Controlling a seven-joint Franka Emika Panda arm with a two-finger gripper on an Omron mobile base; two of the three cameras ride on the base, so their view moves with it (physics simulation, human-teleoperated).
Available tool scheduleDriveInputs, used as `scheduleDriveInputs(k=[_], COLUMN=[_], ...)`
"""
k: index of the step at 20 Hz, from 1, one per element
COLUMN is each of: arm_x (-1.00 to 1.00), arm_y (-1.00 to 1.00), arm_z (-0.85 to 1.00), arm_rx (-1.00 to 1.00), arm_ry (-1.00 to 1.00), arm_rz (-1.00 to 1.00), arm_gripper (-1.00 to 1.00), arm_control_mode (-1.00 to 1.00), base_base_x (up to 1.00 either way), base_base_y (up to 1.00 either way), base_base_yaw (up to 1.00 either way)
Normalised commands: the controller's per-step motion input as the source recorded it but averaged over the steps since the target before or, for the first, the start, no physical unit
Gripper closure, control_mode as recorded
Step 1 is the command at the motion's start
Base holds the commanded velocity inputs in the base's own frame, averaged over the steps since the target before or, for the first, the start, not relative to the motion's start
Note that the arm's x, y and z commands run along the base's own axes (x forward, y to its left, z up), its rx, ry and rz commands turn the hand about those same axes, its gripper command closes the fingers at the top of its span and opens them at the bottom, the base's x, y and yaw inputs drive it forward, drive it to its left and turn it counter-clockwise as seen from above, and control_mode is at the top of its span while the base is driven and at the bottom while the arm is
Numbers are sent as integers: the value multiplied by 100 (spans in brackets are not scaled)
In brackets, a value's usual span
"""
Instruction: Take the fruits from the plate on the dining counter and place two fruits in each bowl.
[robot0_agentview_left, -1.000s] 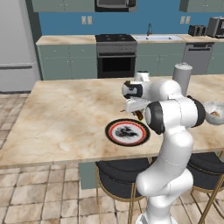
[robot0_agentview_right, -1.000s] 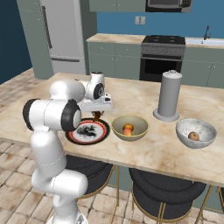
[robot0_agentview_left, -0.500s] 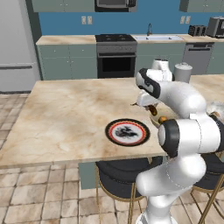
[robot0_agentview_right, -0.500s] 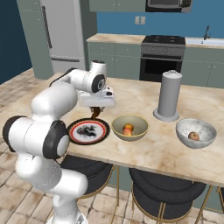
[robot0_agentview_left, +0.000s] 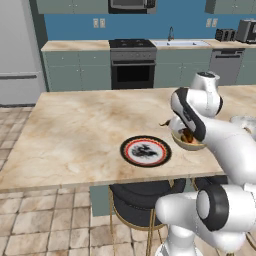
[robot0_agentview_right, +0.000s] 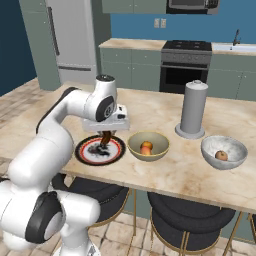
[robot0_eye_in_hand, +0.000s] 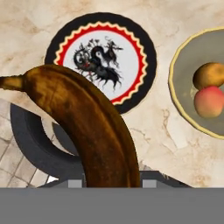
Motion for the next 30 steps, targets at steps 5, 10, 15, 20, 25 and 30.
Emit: scheduleDriveInputs(k=[5, 10, 15, 20, 25, 30], arm_x=[0, 0, 0, 0, 0, 0], arm_y=[0, 0, 0, 0, 0, 0], arm_z=[0, 0, 0, 0, 0, 0], arm_rx=[0, 0, 0, 0, 0, 0], arm_ry=[0, 0, 0, 0, 0, 0], arm_rz=[0, 0, 0, 0, 0, 0], arm_gripper=[100, 100, 100, 100, 100, 100], arm_control_mode=[-100, -100, 100, 100, 100, 100], base_base_x=[0, 0, -42, -34, 29, 21], base_base_y=[0, 0, -35, -80, -100, -100], base_base_yaw=[0, 0, -9, -20, -4, 0])
